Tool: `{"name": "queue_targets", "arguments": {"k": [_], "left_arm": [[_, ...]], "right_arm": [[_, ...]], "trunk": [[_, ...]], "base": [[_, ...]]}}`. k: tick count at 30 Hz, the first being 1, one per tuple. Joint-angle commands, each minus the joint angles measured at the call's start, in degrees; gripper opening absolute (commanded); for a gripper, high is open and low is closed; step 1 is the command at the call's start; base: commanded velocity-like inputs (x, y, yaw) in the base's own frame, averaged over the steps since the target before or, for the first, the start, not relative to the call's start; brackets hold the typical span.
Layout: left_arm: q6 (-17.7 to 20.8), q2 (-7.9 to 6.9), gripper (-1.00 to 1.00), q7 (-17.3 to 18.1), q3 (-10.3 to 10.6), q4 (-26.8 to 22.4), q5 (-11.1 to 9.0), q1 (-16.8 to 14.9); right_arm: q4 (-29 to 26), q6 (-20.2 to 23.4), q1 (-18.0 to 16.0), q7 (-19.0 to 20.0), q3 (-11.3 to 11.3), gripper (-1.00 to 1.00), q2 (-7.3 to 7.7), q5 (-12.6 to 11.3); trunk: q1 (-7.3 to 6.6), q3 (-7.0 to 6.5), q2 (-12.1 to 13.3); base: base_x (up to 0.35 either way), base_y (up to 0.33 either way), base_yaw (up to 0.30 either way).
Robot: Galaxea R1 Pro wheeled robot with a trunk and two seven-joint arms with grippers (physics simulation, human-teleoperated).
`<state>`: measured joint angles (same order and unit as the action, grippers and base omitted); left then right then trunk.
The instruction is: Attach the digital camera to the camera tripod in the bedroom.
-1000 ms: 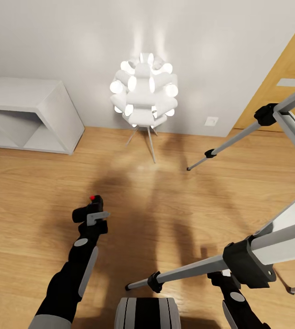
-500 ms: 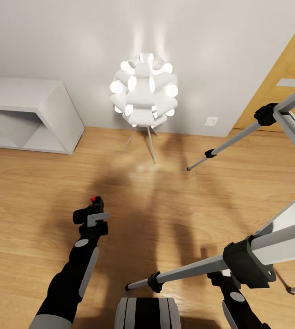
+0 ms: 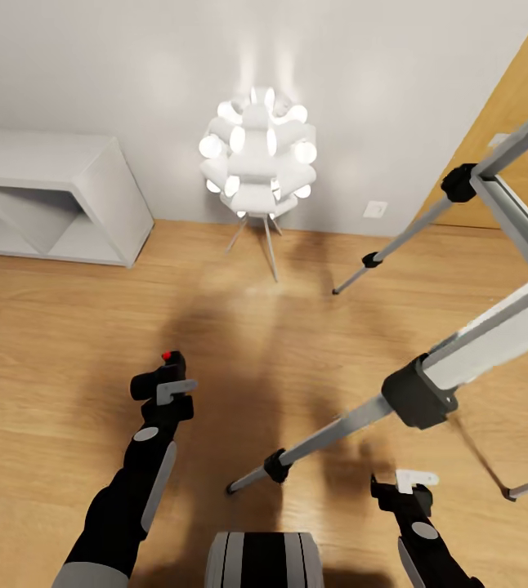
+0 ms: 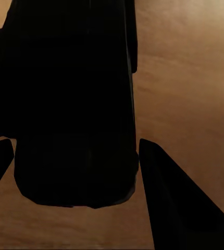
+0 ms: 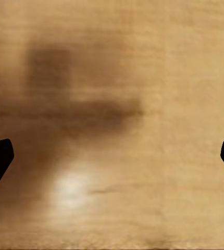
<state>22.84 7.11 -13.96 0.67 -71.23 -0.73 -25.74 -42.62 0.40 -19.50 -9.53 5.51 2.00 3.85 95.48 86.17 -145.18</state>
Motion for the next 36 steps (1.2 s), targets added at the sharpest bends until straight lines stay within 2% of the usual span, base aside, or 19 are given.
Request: {"name": "queue_targets", "arguments": {"k": [1,26,36], "left_arm": [[0.35,0.00,-1.00,-0.19,0.06,-0.09,0.11,-0.02],[0.27,-0.23,-1.00,-0.19,0.04,-0.23,0.10,-0.04],[0.39,-0.32,-1.00,-0.16,0.04,0.05,-0.20,-0.04]], "right_arm": [[-0.01,0.04,-0.01,-0.14,0.03,1.00,0.00,0.41],[-0.01,0.13,-0.01,-0.14,0.03,1.00,0.09,0.38],[-0.02,0.13,-0.01,-0.09,-0.05,1.00,0.03,0.31]], "trunk": [[-0.04,0.03,-0.01],[-0.04,0.03,-0.01],[-0.04,0.03,-0.01]], "base": [[-0.327,0.000,0.000],[-0.340,0.000,0.000],[-0.055,0.000,0.000]]}}
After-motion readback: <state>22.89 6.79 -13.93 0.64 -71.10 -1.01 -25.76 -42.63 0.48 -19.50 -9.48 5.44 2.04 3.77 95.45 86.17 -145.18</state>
